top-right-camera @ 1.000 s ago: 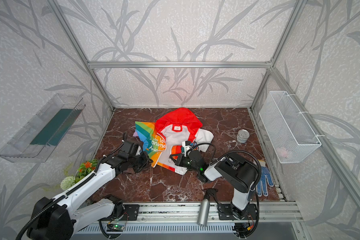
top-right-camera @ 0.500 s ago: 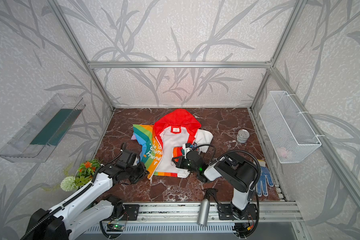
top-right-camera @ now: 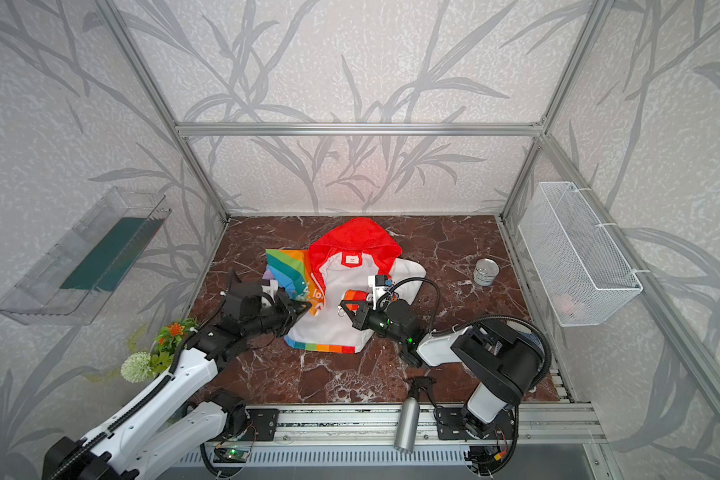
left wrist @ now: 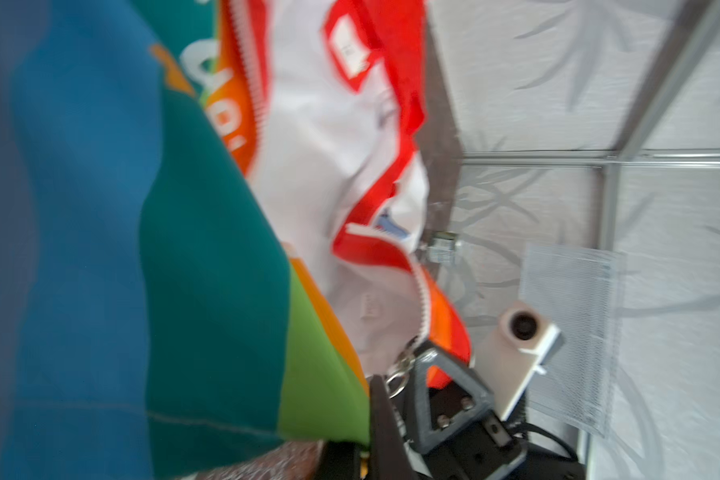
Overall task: Zip up the jacket
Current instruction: 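Lift the jacket upward by both zipper ends with both grippers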
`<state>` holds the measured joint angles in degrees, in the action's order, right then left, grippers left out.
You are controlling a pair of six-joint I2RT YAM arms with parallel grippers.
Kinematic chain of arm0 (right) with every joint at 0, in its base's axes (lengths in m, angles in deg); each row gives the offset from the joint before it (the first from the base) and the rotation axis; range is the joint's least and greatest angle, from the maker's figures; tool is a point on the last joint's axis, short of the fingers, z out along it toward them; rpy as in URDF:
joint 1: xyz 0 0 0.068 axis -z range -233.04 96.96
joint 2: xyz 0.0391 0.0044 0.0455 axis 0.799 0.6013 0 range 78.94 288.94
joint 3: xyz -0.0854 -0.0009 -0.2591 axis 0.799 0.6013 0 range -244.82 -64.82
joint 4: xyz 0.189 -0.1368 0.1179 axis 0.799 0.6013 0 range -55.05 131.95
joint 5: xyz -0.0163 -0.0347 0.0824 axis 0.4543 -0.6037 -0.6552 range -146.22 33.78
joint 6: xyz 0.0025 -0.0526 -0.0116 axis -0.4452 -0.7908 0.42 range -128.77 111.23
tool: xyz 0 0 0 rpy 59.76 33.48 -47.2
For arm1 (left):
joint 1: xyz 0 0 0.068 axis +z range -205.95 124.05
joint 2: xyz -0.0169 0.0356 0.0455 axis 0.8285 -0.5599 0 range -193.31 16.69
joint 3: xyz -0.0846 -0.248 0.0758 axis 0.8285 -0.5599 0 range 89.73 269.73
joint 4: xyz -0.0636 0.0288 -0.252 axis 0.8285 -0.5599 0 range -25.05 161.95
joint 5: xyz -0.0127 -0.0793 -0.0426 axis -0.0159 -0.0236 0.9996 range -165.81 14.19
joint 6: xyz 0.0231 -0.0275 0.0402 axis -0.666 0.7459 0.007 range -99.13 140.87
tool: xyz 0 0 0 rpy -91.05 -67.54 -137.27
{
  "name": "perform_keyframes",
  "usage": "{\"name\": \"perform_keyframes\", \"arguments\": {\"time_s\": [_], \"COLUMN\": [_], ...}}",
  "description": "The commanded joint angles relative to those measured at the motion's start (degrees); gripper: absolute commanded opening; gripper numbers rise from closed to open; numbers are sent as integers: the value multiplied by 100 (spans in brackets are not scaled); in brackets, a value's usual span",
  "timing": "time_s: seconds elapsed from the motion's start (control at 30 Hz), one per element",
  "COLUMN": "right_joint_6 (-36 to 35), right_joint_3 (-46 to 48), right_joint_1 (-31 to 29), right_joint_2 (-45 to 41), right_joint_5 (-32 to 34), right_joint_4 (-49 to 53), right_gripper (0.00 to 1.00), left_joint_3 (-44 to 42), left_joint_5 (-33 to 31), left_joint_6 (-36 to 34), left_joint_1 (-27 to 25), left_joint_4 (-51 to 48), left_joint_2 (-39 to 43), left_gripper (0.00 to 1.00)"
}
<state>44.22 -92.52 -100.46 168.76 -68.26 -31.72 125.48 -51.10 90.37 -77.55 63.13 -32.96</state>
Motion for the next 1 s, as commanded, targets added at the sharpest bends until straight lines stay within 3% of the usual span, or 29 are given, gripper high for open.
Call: {"name": "perform_keyframes", "arguments": {"time_s": [0.0, 0.23, 0.33, 0.43, 0.57, 0.77, 0.97], "right_joint_6": [-547, -1312, -1999, -2630, -3105, -3192, -3408], "right_joint_3": [-379, -774, -1163, -1557, -2290, -3581, -4827], "right_joint_1": [0, 5, 8, 13, 40, 60, 58], "right_joint_2": [-748, -2088, -2481, -2634, -2489, -1852, -1255], "right_joint_5": [-52, 316, 238, 243, 177, -281, -742], "right_joint_4": [92, 557, 904, 903, 823, 678, 612], "right_gripper": [0, 0, 0, 0, 0, 0, 0], "left_joint_3": [489, 1207, 2047, 2612, 3382, 4125, 4656], "left_joint_5": [-212, -90, 236, 131, 194, 313, 535], "left_joint_6": [-140, 339, -3, -424, -1042, -2219, -2815], "left_joint_1": [16, 14, -15, -67, -101, -364, -418], "left_joint_4": [651, 2770, 3282, 3973, 4585, 5134, 5341], "left_joint_2": [94, -433, -888, -1180, -1610, -1918, -2078], "left_gripper": [0, 0, 0, 0, 0, 0, 0]}}
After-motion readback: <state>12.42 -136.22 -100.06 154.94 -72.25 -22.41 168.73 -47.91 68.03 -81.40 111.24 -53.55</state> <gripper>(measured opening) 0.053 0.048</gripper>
